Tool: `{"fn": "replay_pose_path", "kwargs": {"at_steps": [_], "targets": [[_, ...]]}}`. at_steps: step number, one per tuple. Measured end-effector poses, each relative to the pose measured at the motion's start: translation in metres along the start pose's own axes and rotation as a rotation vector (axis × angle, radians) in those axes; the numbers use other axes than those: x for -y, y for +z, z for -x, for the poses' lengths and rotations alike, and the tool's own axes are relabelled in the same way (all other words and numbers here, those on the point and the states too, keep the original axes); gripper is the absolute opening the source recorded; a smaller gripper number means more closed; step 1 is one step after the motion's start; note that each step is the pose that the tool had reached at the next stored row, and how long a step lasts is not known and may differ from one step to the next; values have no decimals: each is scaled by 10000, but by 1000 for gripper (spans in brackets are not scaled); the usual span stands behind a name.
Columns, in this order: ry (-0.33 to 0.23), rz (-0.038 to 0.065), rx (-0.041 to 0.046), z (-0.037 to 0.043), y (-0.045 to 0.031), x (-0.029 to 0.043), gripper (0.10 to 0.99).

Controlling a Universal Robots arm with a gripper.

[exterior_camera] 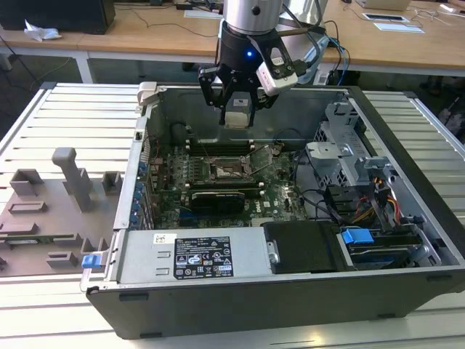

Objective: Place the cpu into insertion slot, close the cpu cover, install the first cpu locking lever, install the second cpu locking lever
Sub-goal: 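Place the cpu into insertion slot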

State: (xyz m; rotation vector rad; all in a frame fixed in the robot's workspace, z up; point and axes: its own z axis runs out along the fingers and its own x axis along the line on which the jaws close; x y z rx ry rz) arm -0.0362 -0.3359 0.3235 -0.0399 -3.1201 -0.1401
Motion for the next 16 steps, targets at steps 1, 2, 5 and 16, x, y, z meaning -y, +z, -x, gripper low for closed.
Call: {"fn": "replay_pose_path", "kwargs": {"at_steps": [1,2,5,16], "targets": [[0,0,0,0,15,1,541],[0,0,0,1,25,2,541],[1,0,0,1,64,6,541],[0,0,-1,3,169,15,541]]}}
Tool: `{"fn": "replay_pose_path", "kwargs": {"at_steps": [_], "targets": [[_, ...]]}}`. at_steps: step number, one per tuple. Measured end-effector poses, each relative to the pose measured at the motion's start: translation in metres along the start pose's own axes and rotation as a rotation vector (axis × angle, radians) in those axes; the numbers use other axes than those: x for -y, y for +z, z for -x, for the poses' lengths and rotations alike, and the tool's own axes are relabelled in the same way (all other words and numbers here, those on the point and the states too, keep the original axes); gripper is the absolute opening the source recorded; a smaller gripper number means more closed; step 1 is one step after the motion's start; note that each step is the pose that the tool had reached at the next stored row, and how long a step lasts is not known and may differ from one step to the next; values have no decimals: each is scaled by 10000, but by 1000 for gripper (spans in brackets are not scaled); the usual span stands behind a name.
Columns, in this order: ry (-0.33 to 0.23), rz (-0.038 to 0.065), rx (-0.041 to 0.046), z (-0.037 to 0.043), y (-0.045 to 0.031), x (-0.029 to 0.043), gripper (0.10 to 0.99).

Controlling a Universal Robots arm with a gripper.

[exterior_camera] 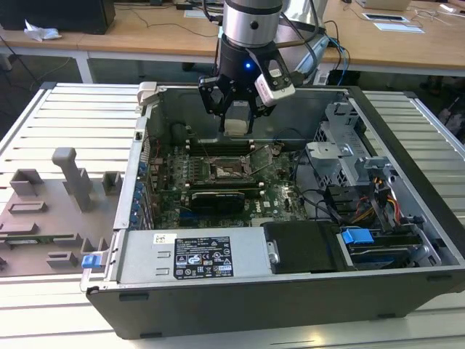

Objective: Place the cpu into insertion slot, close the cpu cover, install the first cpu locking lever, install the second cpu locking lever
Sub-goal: 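Place the cpu into insertion slot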

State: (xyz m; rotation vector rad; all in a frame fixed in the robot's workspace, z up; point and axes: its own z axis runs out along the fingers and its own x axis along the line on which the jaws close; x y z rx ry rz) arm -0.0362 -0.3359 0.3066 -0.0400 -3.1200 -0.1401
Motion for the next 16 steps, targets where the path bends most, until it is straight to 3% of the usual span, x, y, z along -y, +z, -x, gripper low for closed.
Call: {"fn": "replay_pose_path", "kwargs": {"at_steps": [16], "targets": [[0,0,0,2,127,11,541]]}}
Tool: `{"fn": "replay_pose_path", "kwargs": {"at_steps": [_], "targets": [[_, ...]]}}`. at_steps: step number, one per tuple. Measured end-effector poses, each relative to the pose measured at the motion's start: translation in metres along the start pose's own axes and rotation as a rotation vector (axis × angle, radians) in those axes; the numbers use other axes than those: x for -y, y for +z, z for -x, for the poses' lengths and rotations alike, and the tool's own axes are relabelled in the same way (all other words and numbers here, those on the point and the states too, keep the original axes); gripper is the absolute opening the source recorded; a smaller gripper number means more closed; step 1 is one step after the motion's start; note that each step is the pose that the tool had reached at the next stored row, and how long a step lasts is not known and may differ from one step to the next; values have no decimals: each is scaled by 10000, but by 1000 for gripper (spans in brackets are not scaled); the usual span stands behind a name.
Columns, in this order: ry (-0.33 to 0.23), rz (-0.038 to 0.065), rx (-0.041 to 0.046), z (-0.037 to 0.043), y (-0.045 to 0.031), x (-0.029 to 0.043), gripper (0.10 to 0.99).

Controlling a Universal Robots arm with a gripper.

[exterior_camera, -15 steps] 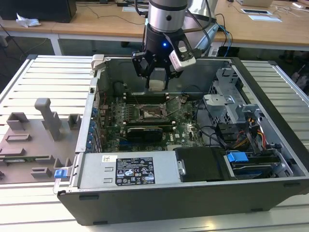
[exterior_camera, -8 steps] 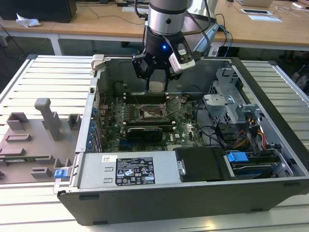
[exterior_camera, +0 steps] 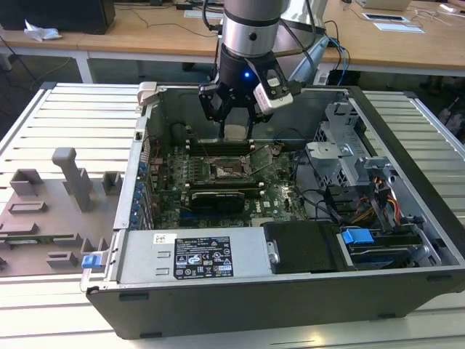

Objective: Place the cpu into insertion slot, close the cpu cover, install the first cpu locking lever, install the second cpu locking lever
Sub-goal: 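Place the cpu into insertion slot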

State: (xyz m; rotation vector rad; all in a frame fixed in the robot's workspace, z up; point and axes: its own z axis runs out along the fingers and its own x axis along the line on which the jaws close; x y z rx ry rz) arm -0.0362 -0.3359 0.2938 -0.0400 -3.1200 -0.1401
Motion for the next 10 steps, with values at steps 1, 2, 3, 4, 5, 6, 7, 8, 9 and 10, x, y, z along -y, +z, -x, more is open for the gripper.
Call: {"fn": "replay_pose_path", "kwargs": {"at_steps": [1,2,3,4,5,6,7,8,9,10], "targets": [[0,0,0,0,5,1,541],[0,-1,0,0,8,1,541],[0,1,1,0,17,2,541],[0,0,0,1,26,2,541],[0,0,0,1,33,3,541],[0,0,1,1,37,3,541],[0,0,0,1,46,4,541],[0,0,0,1,52,5,541],[0,0,0,1,56,5,541],[0,-1,0,1,64,6,541]]}}
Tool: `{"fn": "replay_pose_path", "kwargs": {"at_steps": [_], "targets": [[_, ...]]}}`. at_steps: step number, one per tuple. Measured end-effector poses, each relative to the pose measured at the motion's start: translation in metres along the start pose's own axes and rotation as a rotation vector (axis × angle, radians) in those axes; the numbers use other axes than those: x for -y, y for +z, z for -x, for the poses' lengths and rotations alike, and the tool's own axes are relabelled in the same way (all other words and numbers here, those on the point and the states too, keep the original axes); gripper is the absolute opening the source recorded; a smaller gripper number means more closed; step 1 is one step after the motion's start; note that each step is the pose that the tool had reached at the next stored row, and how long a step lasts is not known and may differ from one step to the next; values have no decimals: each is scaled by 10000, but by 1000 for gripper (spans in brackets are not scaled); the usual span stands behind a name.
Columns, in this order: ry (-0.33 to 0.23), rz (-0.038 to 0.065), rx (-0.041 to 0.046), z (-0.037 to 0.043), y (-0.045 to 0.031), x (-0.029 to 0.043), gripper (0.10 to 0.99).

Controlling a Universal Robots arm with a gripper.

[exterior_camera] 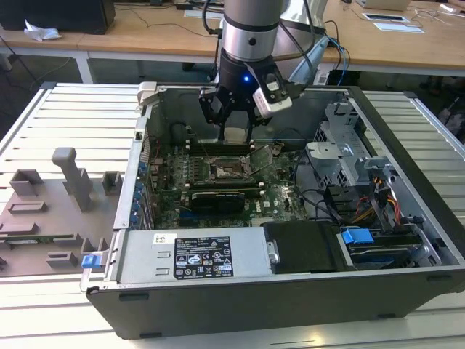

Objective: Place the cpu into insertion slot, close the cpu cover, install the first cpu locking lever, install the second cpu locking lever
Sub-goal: 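Place the cpu into insertion slot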

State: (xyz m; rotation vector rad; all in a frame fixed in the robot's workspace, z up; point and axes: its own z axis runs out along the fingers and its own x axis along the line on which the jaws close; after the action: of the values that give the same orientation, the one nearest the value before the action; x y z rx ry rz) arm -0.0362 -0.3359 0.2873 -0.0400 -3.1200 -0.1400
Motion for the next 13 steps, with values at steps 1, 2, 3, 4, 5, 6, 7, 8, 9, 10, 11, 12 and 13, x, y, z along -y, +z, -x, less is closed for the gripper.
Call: {"fn": "replay_pose_path", "kwargs": {"at_steps": [1,2,3,4,5,6,7,8,9,10,11,12,13], "targets": [[0,0,0,0,9,1,541],[0,0,0,0,17,1,541],[0,0,0,1,32,3,541],[0,0,0,1,45,4,541],[0,1,0,1,59,5,541],[0,0,0,1,70,6,541],[0,0,0,2,84,8,541],[0,0,0,2,98,9,541],[0,0,0,2,107,10,541],[0,1,0,2,114,10,541],[0,0,0,3,128,11,541],[0,1,0,3,137,12,541],[0,0,0,3,144,13,541]]}}
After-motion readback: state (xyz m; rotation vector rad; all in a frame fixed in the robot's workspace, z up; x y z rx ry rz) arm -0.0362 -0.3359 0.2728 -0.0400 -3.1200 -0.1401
